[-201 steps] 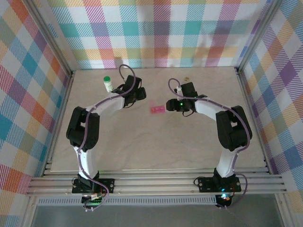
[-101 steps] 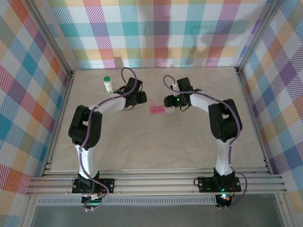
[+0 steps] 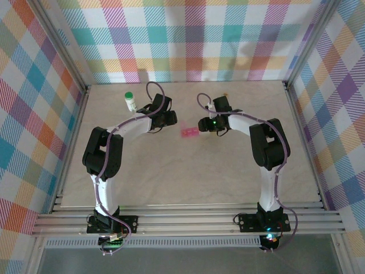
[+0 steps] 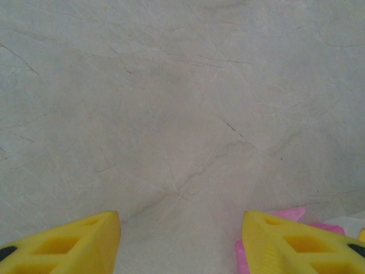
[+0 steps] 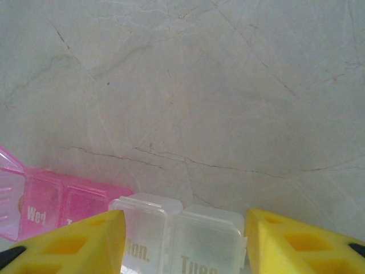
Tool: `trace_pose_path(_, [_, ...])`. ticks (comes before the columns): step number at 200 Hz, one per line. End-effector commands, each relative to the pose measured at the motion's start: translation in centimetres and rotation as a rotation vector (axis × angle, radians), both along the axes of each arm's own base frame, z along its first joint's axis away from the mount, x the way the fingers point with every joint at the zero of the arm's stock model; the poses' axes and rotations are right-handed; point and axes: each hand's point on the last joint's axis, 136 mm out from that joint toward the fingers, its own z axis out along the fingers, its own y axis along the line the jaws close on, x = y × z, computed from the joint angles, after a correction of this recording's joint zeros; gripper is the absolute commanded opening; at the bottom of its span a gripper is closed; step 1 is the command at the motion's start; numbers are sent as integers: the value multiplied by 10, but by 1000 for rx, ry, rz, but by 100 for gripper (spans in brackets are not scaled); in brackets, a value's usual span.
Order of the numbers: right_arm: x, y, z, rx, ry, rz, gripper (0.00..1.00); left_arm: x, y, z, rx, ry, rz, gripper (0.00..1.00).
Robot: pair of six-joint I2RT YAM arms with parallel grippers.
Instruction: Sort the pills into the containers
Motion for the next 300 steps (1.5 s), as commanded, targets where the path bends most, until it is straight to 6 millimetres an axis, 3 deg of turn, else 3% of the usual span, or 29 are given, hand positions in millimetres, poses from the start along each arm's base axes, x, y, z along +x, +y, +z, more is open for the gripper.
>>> trace_pose_path(1, [-30,-7,-34,-47,112,-13,54,0,1,-8,-22,28,4,58])
trace_pose_path(44, [-34,-6,-35,-48,114,-15,54,9,4,-24,46,105,21,57])
trace_pose_path(111, [-37,-5,-36,-45,115,-16,54,24,-9,-42,87,202,-25,55])
trace_pose_path(170, [-36,-8,-39,-60,117,-23,54,13,-23,-24,-37,158,-66,53])
trace_pose_path(300, [-39,-9,-43,-64,134,-37,54,-16,-43,-17,-106,168,-117,52])
